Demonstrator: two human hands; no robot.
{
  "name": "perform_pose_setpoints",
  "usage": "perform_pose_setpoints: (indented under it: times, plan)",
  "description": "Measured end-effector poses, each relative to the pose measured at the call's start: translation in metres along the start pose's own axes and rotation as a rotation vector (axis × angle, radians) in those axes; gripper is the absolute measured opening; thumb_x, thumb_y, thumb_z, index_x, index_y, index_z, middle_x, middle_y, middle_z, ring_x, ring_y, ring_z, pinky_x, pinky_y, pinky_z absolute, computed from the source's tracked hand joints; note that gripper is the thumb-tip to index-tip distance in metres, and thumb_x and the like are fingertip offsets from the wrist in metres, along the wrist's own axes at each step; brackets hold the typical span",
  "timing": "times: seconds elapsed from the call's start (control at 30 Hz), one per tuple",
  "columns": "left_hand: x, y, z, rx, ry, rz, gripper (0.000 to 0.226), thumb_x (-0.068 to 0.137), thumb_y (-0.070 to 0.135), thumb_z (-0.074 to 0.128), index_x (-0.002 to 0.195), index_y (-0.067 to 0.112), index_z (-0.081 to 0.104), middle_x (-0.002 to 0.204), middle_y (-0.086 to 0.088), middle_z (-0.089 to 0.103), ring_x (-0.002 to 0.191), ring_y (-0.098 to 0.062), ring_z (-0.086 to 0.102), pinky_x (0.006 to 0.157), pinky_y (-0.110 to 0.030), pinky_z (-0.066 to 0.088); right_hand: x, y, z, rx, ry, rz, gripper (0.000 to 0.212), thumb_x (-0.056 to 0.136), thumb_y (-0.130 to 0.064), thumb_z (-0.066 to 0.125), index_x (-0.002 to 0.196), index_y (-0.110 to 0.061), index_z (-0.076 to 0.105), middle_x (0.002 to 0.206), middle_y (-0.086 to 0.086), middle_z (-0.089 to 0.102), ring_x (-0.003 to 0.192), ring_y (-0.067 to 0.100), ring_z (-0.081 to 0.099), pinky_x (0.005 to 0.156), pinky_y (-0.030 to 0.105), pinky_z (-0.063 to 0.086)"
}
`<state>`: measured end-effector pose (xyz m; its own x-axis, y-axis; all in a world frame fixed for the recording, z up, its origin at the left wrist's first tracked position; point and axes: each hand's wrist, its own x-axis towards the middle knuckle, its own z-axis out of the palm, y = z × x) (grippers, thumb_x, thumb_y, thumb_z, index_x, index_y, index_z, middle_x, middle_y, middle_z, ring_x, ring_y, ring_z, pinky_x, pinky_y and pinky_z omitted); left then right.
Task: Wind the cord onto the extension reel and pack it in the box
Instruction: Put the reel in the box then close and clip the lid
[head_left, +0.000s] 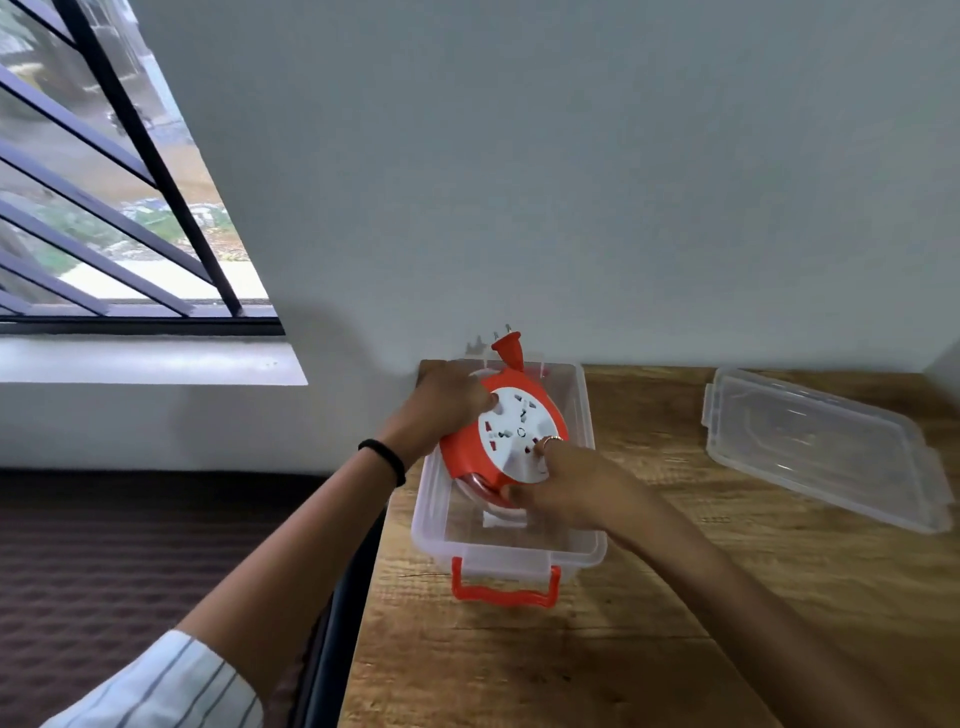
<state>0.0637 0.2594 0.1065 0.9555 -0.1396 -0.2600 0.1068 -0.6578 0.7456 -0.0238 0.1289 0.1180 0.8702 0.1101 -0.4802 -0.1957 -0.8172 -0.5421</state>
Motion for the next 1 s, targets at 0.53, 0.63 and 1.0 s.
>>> perform_pose_setpoints:
  times: [0.53, 0.63, 1.0]
  plan:
    - [-0.001, -0.029, 0.042, 0.330, -0.051, 0.126, 0.024, 0.095, 0.013, 0.046, 0.117, 0.005, 0.051, 0.088, 0.004, 0.047, 0.059, -0.001, 0.032, 0.054, -0.012, 0.028, 0.005, -0.001, 0.028, -0.158, 0.003, 0.028, 0.056, 0.096, -0.032, 0.053, 0.144, -0.011, 0.035, 0.133, 0.009, 0.055, 0.115, 0.023, 0.056, 0.078, 0.024, 0.043]
    - [-0.007, -0.027, 0.040, 0.604, -0.043, 0.171, 0.023, 0.099, 0.021, 0.043, 0.111, 0.007, 0.057, 0.107, -0.017, 0.055, 0.072, -0.012, 0.049, 0.066, -0.020, 0.040, 0.007, -0.002, 0.027, -0.166, -0.008, 0.010, 0.058, 0.096, -0.029, 0.053, 0.147, -0.012, 0.031, 0.139, 0.010, 0.050, 0.122, 0.025, 0.052, 0.094, 0.028, 0.043]
    - [-0.009, -0.034, 0.030, 0.794, 0.027, 0.300, 0.031, 0.098, 0.029, 0.046, 0.111, 0.004, 0.060, 0.105, -0.012, 0.066, 0.099, -0.026, 0.061, 0.077, -0.032, 0.044, 0.011, 0.004, 0.024, -0.213, 0.038, -0.072, 0.055, 0.095, -0.025, 0.055, 0.146, -0.017, 0.036, 0.140, 0.009, 0.051, 0.122, 0.024, 0.052, 0.090, 0.023, 0.041]
